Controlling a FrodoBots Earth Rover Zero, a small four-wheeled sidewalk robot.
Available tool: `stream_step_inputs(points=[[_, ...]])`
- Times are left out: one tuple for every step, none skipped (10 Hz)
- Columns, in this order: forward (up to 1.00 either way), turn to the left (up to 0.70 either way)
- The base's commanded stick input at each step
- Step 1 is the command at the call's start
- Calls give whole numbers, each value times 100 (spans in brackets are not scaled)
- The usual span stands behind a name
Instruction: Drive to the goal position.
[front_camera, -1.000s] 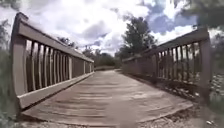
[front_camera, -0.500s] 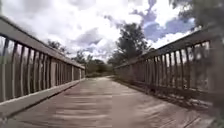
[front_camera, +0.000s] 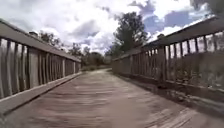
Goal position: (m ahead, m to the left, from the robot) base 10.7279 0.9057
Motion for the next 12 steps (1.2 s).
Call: stream_step_inputs(points=[[100,0],[100,0],[100,0],[100,22],[100,37],[100,8],[100,0],[100,0],[100,0],[100,0],[100,0],[100,0]])
